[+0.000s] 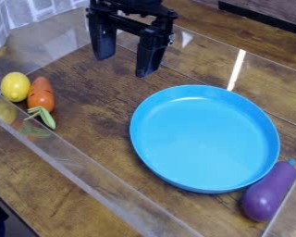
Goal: Put the lemon on the blue tray
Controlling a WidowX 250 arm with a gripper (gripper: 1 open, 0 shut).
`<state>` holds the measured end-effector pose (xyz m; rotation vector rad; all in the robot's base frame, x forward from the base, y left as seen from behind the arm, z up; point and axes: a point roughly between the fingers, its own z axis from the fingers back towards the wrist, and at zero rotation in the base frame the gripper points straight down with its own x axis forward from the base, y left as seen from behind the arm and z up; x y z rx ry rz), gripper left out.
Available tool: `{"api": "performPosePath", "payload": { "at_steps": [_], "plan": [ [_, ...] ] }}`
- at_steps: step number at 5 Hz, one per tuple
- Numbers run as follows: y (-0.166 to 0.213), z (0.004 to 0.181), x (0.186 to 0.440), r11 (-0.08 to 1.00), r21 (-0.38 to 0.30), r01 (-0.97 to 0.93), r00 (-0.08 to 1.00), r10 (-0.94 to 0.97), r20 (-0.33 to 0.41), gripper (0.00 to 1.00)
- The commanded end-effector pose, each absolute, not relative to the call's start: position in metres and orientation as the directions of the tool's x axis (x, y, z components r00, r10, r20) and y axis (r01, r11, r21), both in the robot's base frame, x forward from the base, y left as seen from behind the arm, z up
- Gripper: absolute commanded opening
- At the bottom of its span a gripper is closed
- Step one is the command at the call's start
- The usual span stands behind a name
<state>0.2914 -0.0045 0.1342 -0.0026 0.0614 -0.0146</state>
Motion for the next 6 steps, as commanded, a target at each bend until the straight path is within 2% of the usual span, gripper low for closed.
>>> {"api": "performPosePath", "payload": {
  "at_steps": [1, 6],
  "plan": [
    [-0.004, 0.129, 0.291, 1.0, -0.002, 0.031, 0.997, -0.031, -0.074, 1.0],
    [0.002, 0.103, 0.286, 0.994, 0.002, 0.113, 0.985, -0.111, -0.13, 1.0]
  ]
}}
